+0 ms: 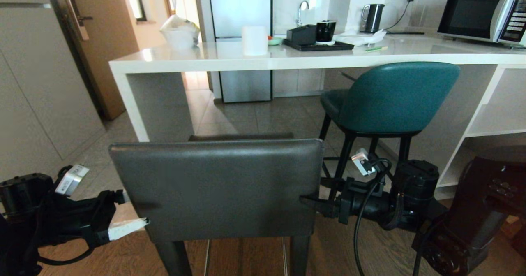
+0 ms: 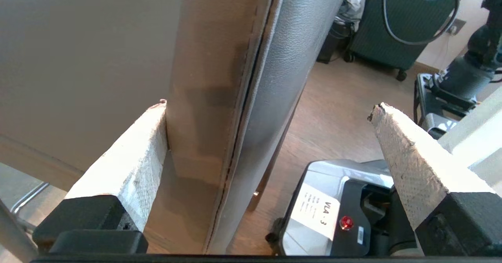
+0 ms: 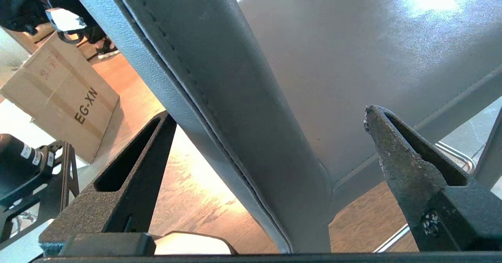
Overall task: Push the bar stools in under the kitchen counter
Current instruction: Pull the gray chair out from under the dining table
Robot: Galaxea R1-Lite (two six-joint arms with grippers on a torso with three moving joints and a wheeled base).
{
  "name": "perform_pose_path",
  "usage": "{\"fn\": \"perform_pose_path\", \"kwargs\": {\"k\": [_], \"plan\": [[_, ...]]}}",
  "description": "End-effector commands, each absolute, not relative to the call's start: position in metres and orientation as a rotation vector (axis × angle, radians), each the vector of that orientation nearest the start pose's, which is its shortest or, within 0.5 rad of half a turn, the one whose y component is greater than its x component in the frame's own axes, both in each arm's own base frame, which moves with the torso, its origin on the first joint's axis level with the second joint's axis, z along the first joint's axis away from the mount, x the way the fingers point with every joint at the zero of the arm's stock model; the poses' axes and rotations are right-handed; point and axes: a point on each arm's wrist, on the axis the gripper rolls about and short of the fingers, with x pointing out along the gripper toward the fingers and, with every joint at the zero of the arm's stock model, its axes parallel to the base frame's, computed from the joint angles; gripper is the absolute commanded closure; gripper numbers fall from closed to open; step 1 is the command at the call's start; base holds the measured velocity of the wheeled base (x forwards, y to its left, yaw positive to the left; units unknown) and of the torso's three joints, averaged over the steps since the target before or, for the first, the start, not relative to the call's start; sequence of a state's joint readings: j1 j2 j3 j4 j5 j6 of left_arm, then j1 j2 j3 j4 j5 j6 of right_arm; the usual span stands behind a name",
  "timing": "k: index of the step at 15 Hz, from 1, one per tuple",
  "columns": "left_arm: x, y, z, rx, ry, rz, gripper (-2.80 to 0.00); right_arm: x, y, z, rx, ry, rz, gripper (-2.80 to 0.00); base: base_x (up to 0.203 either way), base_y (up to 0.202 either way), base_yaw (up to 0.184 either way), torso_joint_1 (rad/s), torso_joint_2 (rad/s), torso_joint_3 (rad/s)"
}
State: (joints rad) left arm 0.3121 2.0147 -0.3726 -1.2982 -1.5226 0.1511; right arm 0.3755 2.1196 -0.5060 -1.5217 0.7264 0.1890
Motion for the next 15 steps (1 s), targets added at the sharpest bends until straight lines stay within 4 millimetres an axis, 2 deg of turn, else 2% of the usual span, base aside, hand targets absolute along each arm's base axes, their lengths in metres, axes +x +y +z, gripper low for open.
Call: {"fn": "perform_pose_path", "kwargs": {"k": [1,8,12,15], "plan": [[0.261,0.061,0.065,-0.154,0.125,-1.214,-2.8,0.293,0.132,0.071,0.186,0.19,1.094,-2.8,0.0,0.0,0.0,0.0,0.0,0.0],[0.263,0.067,0.059,-0.166,0.132,-1.193,-2.8,0.291,0.13,0.071,0.183,0.192,1.092,-2.8,0.0,0.0,0.0,0.0,0.0,0.0],[0.264,0.086,0.061,-0.153,0.114,-1.131,-2.8,0.299,0.108,0.073,0.178,0.174,1.075,-2.8,0.0,0.0,0.0,0.0,0.0,0.0],[0.268,0.104,0.059,-0.144,0.102,-1.078,-2.8,0.299,0.103,0.08,0.171,0.151,1.079,-2.8,0.0,0.0,0.0,0.0,0.0,0.0]]}}
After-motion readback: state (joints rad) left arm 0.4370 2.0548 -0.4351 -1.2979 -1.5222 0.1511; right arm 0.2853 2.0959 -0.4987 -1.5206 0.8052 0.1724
